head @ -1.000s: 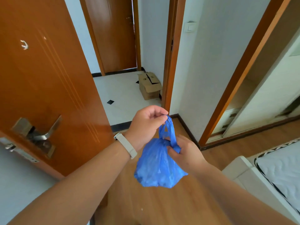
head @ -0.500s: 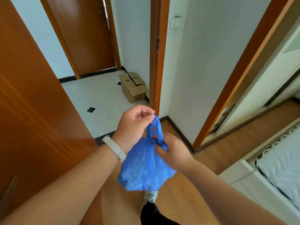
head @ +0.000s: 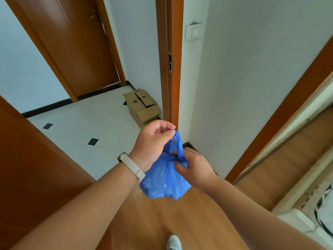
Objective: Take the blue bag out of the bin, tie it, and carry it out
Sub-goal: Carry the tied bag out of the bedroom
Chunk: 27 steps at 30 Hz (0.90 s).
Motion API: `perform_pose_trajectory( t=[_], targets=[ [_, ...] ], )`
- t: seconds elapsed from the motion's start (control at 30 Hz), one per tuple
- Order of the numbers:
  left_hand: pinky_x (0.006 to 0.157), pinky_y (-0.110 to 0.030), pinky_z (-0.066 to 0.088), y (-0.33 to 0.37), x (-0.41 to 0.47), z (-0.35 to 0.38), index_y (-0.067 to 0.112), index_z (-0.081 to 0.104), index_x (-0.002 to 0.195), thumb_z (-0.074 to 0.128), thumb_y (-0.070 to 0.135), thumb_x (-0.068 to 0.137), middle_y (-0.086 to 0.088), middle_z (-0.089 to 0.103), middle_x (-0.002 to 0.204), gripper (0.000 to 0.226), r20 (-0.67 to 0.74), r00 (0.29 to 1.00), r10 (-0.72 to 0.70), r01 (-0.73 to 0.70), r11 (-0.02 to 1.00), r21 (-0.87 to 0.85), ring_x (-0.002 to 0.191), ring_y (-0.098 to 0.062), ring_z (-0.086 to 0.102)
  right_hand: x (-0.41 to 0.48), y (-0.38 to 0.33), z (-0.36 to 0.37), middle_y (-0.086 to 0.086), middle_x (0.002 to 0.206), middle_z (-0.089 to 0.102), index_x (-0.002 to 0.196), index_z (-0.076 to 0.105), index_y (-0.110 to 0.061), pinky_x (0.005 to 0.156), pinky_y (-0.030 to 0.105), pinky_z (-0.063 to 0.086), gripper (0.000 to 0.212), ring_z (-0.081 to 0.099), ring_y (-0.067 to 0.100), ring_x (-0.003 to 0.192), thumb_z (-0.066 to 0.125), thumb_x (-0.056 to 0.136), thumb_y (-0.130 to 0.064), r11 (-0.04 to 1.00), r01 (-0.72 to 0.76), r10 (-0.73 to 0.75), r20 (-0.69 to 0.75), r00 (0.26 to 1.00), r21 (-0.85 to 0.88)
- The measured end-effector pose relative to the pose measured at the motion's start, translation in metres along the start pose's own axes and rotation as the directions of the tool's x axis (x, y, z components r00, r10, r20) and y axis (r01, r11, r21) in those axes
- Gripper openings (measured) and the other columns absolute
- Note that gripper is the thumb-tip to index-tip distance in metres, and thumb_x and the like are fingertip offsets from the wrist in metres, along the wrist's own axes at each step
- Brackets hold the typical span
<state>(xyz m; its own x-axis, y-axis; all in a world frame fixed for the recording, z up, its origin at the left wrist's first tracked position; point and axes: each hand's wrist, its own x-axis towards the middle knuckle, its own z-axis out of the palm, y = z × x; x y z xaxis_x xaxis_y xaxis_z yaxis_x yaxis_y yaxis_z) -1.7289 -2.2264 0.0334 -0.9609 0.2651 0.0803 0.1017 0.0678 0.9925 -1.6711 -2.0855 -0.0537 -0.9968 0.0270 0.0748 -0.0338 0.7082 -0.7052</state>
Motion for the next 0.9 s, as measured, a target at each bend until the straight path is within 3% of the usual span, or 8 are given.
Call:
perform_pose_trajectory(
  t=[0.1,0.3,0.5,0.7,0.77,0.9],
  targets=[
    [0.069,-0.019,0.051,0.004,0.042,0.004,0.008,0.067,0.088,0.059,-0.003,0.085,-0.002,0.064,0.073,0.013,0.021,1.0,0.008,-0.008,1.0,-0.01,0.066,-0.006,0.061,0.04,0.008,-0.009,-0.003,0.092,0.062,0.097,0.066,-0.02,0.073,0.038,0.052,0.028,0.06,0.018,0.082,0.05,0.08,-0.036,1.0,-0.026,0.026,-0.019,0.999,-0.008],
    [0.067,-0.017,0.051,0.014,0.128,0.021,-0.001,0.065,0.093,0.059,-0.003,0.086,-0.003,0.063,0.075,0.01,0.094,0.994,0.063,-0.059,0.998,-0.039,0.065,-0.004,0.061,0.106,0.018,-0.035,-0.008,0.098,0.064,0.104,0.066,-0.027,0.075,0.029,0.051,0.023,0.061,0.014,0.087,0.058,0.082,-0.024,0.999,-0.038,0.042,-0.127,0.991,0.035],
    [0.062,-0.014,0.049,-0.004,0.203,0.045,0.006,0.067,0.085,0.06,-0.005,0.085,0.009,0.069,0.065,0.013,0.244,0.97,0.012,0.013,0.995,-0.103,0.064,-0.003,0.063,0.152,0.051,-0.038,-0.006,0.098,0.063,0.098,0.063,-0.019,0.073,0.042,0.053,0.037,0.063,0.02,0.082,0.047,0.078,-0.045,0.979,-0.201,0.205,-0.187,0.961,0.041],
    [0.064,-0.017,0.05,-0.033,0.289,0.07,0.012,0.067,0.08,0.061,-0.004,0.085,0.001,0.07,0.071,0.018,0.473,0.88,-0.037,0.092,0.991,-0.094,0.068,-0.008,0.065,0.205,0.082,-0.034,-0.006,0.106,0.064,0.11,0.064,-0.029,0.079,0.034,0.051,0.028,0.063,0.016,0.088,0.058,0.083,-0.032,0.933,-0.343,0.36,-0.295,0.885,0.11],
    [0.066,-0.019,0.05,-0.047,0.337,0.078,0.013,0.068,0.08,0.061,-0.002,0.085,0.0,0.07,0.072,0.018,0.58,0.811,-0.07,0.138,0.988,-0.074,0.071,-0.011,0.066,0.234,0.095,-0.031,-0.005,0.105,0.064,0.108,0.065,-0.025,0.079,0.036,0.051,0.026,0.063,0.018,0.088,0.057,0.083,-0.031,0.886,-0.448,0.461,-0.347,0.817,0.123],
    [0.07,-0.025,0.051,-0.063,0.38,0.084,0.014,0.069,0.078,0.062,-0.003,0.084,-0.002,0.071,0.072,0.02,0.669,0.737,-0.094,0.184,0.981,-0.066,0.072,-0.016,0.066,0.263,0.102,-0.031,-0.002,0.103,0.063,0.107,0.064,-0.021,0.077,0.042,0.052,0.031,0.063,0.022,0.087,0.052,0.082,-0.036,0.844,-0.531,0.522,-0.35,0.778,0.077]
  ],
)
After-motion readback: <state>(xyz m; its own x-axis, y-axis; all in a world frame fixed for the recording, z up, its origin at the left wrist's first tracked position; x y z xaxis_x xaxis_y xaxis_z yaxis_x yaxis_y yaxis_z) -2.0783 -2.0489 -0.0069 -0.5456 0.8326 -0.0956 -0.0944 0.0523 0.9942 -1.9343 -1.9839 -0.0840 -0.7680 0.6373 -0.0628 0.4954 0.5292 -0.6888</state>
